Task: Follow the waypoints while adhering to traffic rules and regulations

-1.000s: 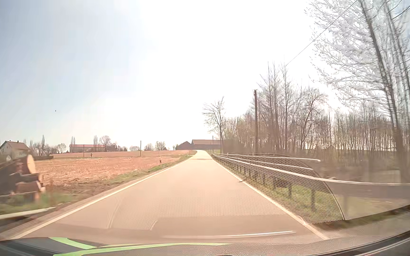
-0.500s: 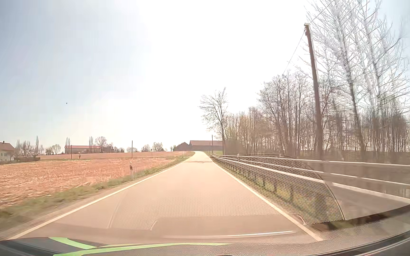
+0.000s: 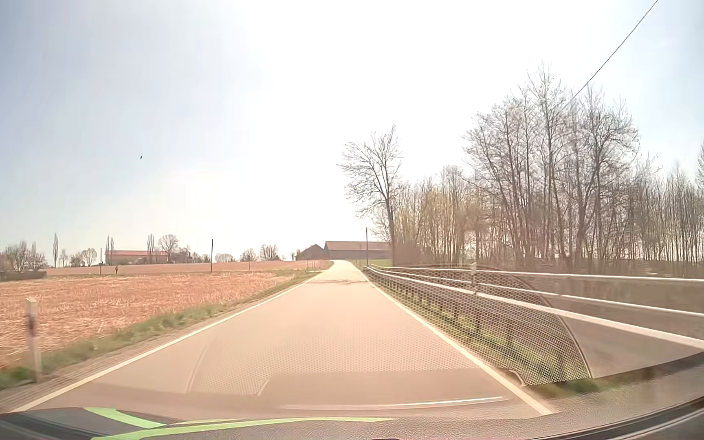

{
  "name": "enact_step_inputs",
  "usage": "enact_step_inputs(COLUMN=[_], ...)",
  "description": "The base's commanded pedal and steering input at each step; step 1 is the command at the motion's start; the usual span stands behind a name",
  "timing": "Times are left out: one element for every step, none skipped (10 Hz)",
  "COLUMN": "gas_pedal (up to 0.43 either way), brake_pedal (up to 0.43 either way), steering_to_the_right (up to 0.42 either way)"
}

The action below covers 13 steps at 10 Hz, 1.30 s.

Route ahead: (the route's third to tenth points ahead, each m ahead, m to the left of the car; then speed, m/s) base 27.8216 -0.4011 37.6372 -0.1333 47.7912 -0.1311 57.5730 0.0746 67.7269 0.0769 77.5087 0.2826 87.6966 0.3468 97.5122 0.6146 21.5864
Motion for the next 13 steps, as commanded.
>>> enact_step_inputs(gas_pedal=[0.339,0.339,0.339,0.350,0.350,0.350,0.350,0.358,0.370,0.370,0.378,0.378,0.378], brake_pedal=[0.000,0.000,0.000,0.000,0.000,0.000,0.000,0.000,0.000,0.000,0.000,0.000,0.000], steering_to_the_right=[-0.001,-0.002,-0.002,-0.001,-0.001,-0.002,-0.002,-0.002,-0.002,-0.002,-0.002,-0.002,-0.002])
